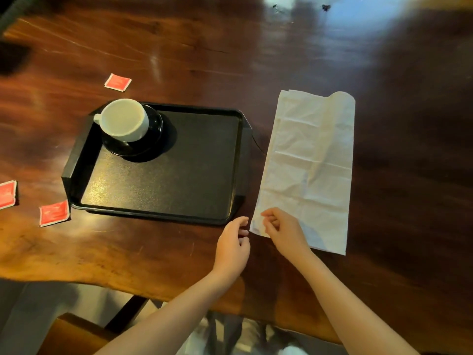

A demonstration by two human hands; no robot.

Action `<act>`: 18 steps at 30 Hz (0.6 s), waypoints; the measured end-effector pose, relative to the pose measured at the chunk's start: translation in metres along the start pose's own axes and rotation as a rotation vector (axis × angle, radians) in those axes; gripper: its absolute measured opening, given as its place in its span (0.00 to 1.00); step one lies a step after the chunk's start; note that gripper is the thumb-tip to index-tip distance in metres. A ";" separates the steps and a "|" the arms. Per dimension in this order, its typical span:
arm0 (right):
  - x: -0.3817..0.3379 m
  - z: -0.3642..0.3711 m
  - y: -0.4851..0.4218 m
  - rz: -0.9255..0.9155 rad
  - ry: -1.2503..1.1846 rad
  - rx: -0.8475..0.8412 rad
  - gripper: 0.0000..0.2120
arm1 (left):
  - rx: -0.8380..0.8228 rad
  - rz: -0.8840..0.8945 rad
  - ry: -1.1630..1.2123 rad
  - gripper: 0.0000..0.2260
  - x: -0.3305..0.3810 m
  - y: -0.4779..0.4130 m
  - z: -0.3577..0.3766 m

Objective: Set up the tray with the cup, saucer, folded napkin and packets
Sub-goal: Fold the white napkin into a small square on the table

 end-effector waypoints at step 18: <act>-0.001 0.013 0.011 -0.290 0.165 0.145 0.01 | 0.102 -0.209 0.207 0.09 0.005 -0.016 0.006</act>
Point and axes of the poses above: each hand's wrist, its own y-axis away from the middle knuckle, its own z-axis out of the palm, x = y × z, the point moved 4 cm from there along -y, towards the middle knuckle, and after that the axes turned 8 degrees about -z, right-handed, at the moved point
